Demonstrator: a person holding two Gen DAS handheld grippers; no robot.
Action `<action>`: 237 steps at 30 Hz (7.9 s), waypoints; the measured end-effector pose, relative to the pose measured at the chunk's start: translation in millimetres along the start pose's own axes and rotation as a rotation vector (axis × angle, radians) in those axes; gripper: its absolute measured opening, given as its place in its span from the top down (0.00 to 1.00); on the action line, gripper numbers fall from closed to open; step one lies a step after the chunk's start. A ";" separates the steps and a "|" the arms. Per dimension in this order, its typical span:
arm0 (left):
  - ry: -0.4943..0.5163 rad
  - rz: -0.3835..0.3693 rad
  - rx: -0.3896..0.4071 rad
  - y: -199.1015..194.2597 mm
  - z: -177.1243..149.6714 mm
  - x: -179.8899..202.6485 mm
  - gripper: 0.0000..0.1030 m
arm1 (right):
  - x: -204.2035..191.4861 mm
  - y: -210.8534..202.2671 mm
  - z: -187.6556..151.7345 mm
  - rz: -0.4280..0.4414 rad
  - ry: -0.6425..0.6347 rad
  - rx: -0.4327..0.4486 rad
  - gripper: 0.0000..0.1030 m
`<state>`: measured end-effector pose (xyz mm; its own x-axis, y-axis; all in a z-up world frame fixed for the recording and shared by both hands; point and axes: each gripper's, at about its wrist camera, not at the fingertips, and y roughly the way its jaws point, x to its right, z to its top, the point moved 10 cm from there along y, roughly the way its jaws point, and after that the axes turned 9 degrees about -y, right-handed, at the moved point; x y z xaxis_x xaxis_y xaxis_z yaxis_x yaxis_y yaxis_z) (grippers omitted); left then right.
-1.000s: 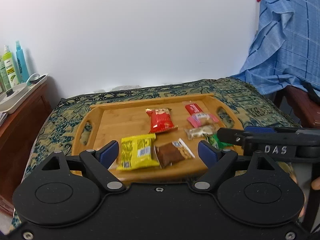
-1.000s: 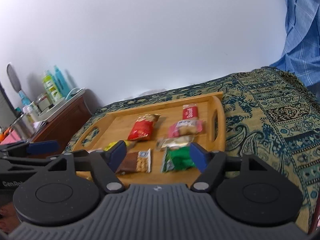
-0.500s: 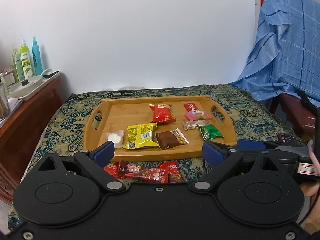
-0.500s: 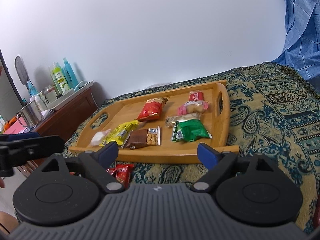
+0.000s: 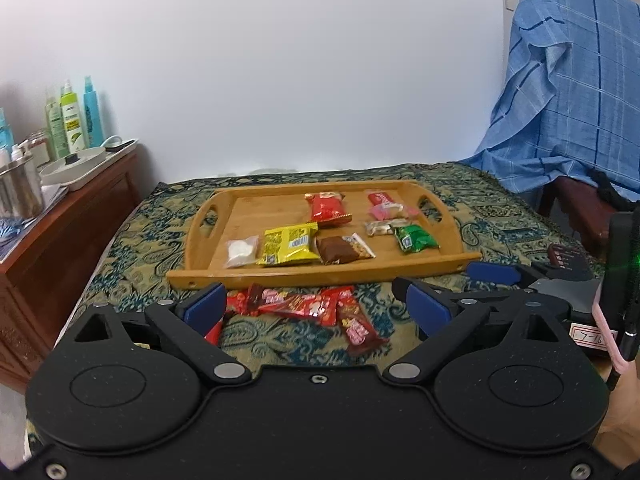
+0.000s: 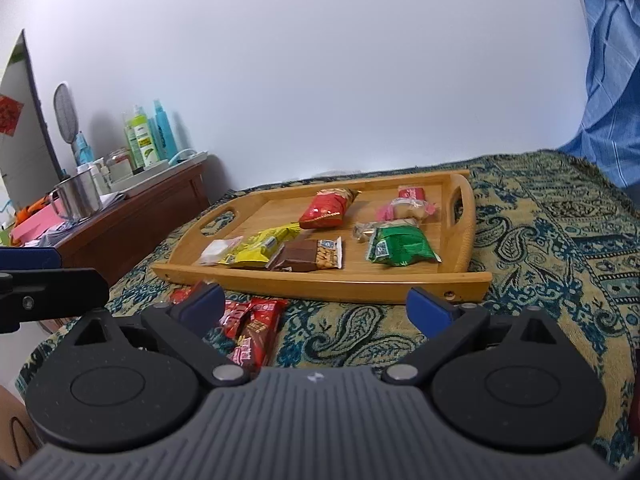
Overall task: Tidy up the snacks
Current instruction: 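Move both grippers back to the remaining snacks beside the tray, then grasp the Biscoff packet with the left gripper while the right grasps the chocolate bar, then carry the Biscoff packet and chocolate bar over the tray with both grippers, then lower both packets onto the tray and open both grippers, then move both grippers back to the last snacks beside the tray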
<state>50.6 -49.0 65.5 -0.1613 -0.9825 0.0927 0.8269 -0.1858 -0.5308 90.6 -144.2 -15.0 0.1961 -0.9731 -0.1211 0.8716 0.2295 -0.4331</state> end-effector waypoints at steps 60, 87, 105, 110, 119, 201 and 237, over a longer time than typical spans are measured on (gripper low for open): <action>-0.216 0.180 -0.129 106.3 -55.5 -112.8 0.70 | -68.8 58.2 -36.1 -0.078 -0.179 -0.074 0.60; -0.123 0.144 -0.043 46.9 4.1 -86.4 0.71 | -37.8 2.6 13.9 -0.171 -0.061 -0.014 0.73; -0.139 -0.016 0.020 96.3 135.6 -84.0 0.71 | 21.7 38.1 151.0 -0.158 0.236 0.151 0.73; -0.098 -0.007 -0.022 151.5 125.2 -84.8 0.71 | 47.5 89.9 123.0 -0.168 0.307 0.099 0.73; -0.106 -0.001 -0.101 238.4 97.9 -73.7 0.71 | 69.0 165.9 92.3 -0.192 0.296 -0.067 0.73; -0.016 0.115 -0.090 115.1 58.9 -89.7 0.15 | -10.7 66.4 84.3 -0.109 0.097 0.102 0.11; -0.086 0.166 -0.224 122.9 -21.7 -148.2 0.05 | -80.3 69.7 8.9 -0.060 -0.202 -0.116 0.17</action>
<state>164.5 74.0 -31.7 0.0201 -0.9983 0.0548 0.6967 -0.0253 -0.7169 139.6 -50.2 -27.5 0.2418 -0.9667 0.0838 0.8290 0.1609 -0.5356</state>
